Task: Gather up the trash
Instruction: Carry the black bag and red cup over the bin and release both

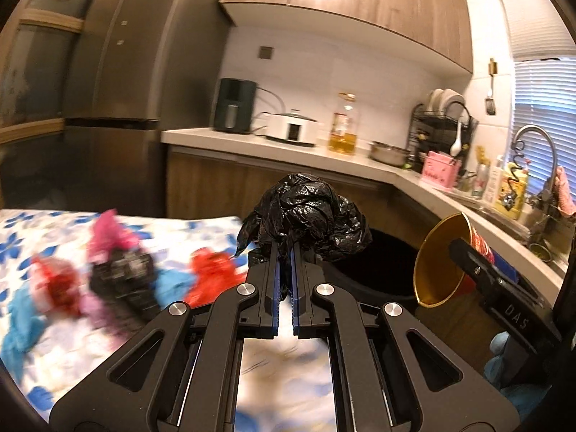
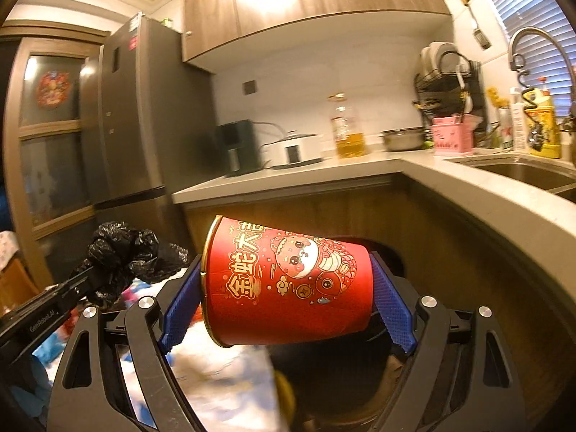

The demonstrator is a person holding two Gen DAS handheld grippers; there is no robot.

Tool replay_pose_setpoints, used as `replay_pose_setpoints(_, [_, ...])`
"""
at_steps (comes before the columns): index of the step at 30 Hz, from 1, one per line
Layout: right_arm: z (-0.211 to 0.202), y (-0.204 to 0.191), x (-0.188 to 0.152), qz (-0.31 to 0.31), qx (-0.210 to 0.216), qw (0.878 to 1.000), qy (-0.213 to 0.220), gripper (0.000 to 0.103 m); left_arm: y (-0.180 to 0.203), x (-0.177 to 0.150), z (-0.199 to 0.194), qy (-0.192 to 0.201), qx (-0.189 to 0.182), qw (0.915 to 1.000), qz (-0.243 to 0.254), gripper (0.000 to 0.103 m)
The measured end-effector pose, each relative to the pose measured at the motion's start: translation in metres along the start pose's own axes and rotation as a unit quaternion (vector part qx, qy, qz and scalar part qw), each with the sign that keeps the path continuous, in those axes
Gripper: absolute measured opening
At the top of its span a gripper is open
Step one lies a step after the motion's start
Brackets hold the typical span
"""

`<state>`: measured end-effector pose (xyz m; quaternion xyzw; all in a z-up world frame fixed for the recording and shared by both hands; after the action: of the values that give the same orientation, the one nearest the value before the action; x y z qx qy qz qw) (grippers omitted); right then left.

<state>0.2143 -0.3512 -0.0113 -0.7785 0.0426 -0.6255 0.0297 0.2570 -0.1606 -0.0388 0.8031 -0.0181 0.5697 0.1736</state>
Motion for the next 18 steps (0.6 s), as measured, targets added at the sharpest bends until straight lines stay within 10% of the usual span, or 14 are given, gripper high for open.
replay_pose_setpoints(18, [0.047, 0.053, 0.013, 0.023, -0.037, 0.999, 0.013, 0.083, 0.076, -0.007, 0.106, -0.024, -0.051, 0.9984, 0.011, 0.004])
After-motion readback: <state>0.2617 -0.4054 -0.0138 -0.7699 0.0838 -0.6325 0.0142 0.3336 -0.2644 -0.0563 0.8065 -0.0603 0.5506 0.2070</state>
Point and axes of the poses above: each gripper's, at about its wrist camera, not at the fingertips, and z roughly the way its jaws point, y to its right, x to its top, the point moved 8 cm from there along z, roughly the way its jaws point, and after that the axes turned 5 degrees about -z, right-handed, at the moved point
